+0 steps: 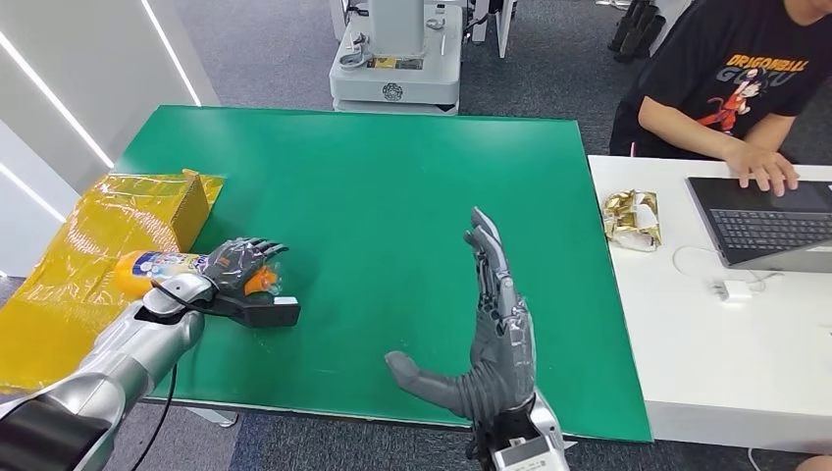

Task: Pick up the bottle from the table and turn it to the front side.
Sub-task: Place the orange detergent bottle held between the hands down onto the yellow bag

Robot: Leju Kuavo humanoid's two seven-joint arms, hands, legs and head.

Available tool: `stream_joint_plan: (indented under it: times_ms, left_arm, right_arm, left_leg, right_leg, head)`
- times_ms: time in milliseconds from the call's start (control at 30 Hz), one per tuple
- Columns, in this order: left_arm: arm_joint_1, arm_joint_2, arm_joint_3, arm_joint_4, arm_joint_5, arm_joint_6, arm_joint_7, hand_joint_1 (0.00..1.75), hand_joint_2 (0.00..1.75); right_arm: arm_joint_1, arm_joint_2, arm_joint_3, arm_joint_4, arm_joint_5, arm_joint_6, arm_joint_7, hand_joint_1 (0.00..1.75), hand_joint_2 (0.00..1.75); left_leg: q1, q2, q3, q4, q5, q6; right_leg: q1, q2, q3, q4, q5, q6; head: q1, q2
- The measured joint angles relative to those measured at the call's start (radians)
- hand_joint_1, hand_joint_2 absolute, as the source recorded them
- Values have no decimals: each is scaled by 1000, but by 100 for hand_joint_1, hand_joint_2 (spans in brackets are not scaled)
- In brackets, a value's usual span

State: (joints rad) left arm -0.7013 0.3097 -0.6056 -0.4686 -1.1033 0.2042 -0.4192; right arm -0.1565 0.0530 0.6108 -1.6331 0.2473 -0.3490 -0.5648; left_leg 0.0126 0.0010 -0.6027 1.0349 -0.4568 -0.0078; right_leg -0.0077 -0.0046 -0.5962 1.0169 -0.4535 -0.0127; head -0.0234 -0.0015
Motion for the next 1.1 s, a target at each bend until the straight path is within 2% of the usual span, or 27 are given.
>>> stream_joint_plan:
  times_ms: [267,667,833,967,1100]
  left_arm:
    - [53,9,53,-18,43,118,-6,0,175]
    - [77,35,89,-64,37,117,-30,0,175]
    - [100,76,105,-121,23,111,-29,0,175]
    - [145,119,128,-213,-24,83,43,0,175]
    - [183,157,160,-304,-37,66,64,0,175]
  right_arm:
    - [1,0,0,4,4,-2,3,0,175]
    - [8,0,0,6,49,-9,0,0,175]
    - [8,0,4,6,75,-1,10,0,175]
    - [12,0,4,6,67,2,13,0,175]
    - [15,0,4,6,59,4,9,0,175]
  left_leg:
    - [0,1,0,-1,0,0]
    - [0,1,0,0,0,0]
    - [1,2,0,-1,0,0]
    - [1,2,-1,-1,0,0]
    - [1,3,-1,-1,0,0]
  right_leg:
    - [0,1,0,0,0,0]
    - [0,1,-1,0,0,0]
    - [1,3,-2,0,0,0]
    - [1,3,-3,0,0,-1]
    - [1,3,-3,0,0,-1]
  head:
    - [0,0]
    - [0,0]
    - [0,0]
    - [0,0]
    - [0,0]
